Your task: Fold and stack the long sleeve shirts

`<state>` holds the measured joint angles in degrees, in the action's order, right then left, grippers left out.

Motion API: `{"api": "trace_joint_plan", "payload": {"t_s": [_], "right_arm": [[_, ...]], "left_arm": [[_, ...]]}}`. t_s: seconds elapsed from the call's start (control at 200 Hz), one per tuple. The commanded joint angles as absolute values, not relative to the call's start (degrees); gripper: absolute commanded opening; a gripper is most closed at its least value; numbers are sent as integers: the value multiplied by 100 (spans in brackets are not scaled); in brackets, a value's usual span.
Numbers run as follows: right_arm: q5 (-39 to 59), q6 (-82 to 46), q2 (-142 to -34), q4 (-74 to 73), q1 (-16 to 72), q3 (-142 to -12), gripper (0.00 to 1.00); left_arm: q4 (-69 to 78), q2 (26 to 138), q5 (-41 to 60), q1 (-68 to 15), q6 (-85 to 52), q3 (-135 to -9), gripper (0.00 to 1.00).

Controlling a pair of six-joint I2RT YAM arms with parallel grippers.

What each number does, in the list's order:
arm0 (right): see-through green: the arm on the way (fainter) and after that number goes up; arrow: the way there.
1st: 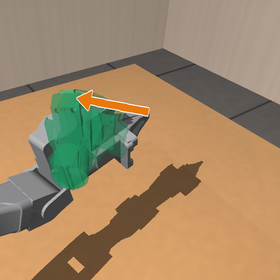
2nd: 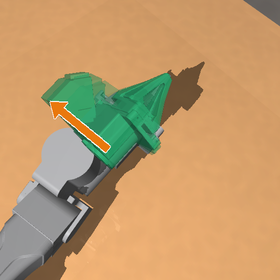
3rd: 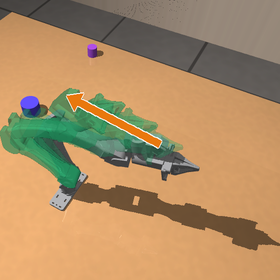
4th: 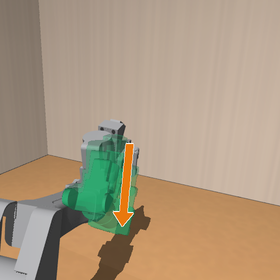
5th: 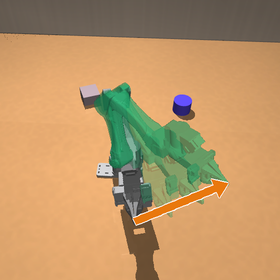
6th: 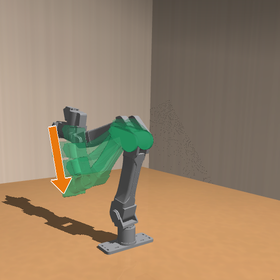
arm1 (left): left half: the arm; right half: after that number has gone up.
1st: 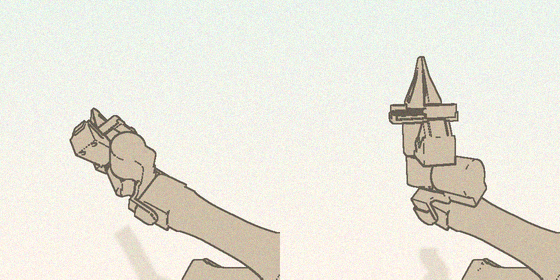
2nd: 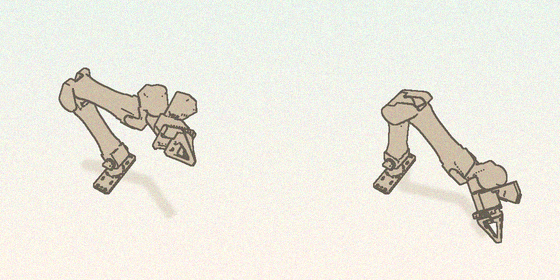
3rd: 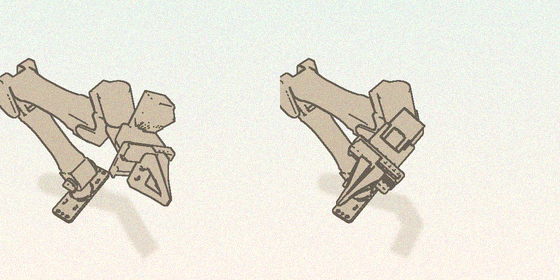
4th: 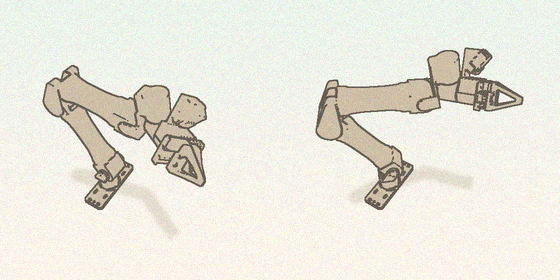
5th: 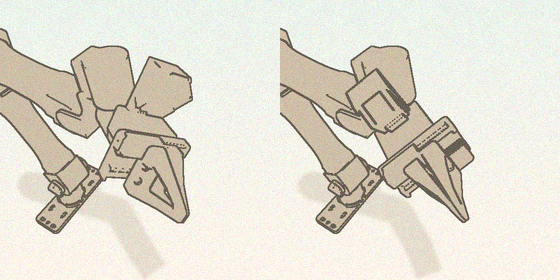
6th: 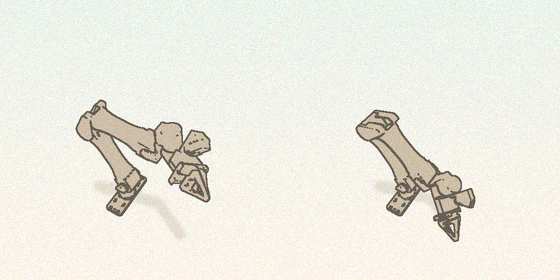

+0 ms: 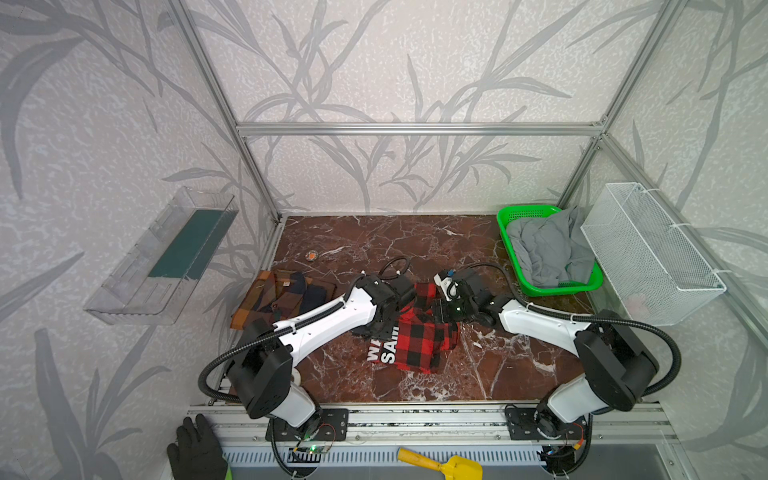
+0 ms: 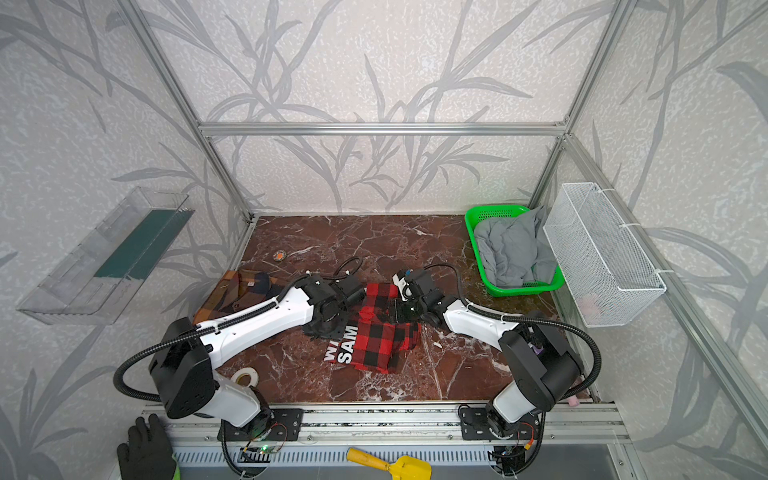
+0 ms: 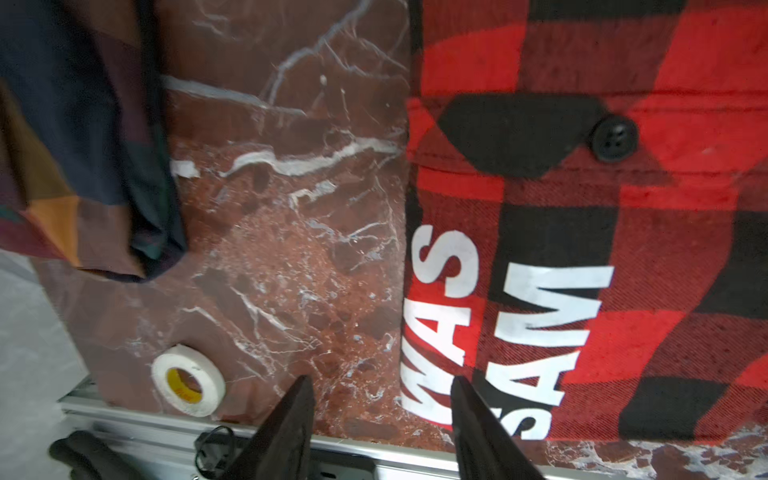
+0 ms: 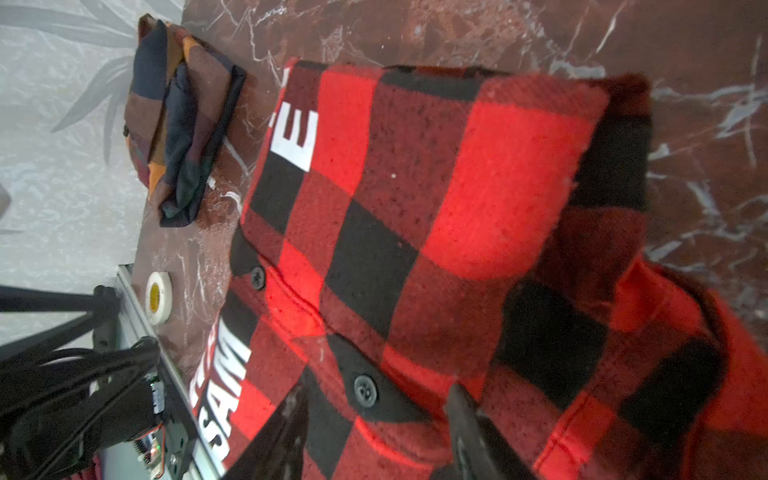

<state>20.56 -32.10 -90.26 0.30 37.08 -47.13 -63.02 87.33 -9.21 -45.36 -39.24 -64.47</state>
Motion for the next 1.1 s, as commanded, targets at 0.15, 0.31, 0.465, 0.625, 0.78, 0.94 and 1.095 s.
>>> {"api": "trace_joint_plan", "payload": {"t_s": [0.15,0.31,0.465,0.625,0.78,0.94,1.095], "right_arm": [[1083,-2865,-8827,320,3876,-4629,63],[1556,-2947,-9125,-85,3903,-4598,63],[1662,-2936,-9332,-291,3962,-4648,57],[1690,-2993,-9199,-335,3955,-4671,28],[1378,-2926,-8839,-36,3950,-4733,9],[1115,-2830,-8556,0,3921,-4689,0],[1000,-2828,-8490,147,3826,-4711,0]], "left_arm": [[-5155,8228,-361,-4562,-4222,-5483,54],[-4667,8182,-27,-4571,-4368,-5111,54],[-4426,8274,114,-4653,-4458,-5009,54],[-4325,8331,149,-4734,-4530,-4987,54],[-4320,8367,149,-4766,-4526,-5027,54],[-4232,8424,204,-4798,-4560,-5001,54],[-4211,8468,206,-4841,-4570,-5045,54]]}}
